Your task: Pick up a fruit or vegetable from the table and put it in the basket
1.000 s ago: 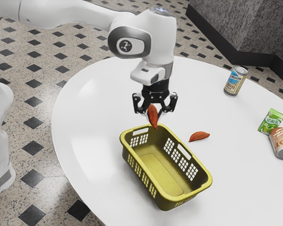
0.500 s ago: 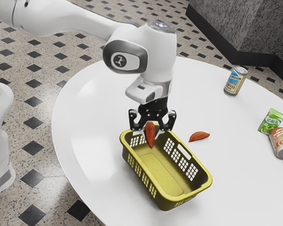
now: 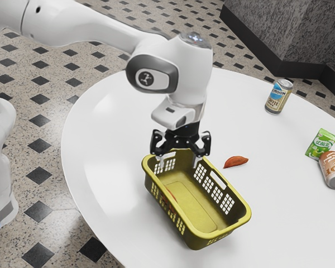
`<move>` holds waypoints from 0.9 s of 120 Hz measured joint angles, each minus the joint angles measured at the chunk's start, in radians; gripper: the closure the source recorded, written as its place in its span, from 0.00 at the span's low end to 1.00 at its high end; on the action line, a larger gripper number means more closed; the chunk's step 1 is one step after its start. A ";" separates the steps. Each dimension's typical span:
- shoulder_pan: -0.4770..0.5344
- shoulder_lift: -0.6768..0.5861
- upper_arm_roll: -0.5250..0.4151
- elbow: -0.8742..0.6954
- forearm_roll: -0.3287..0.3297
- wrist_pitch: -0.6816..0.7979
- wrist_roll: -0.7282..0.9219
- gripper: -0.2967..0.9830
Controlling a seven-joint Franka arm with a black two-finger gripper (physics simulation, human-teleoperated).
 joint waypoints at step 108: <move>0.247 0.393 0.120 0.522 0.022 -0.028 -0.751 0.23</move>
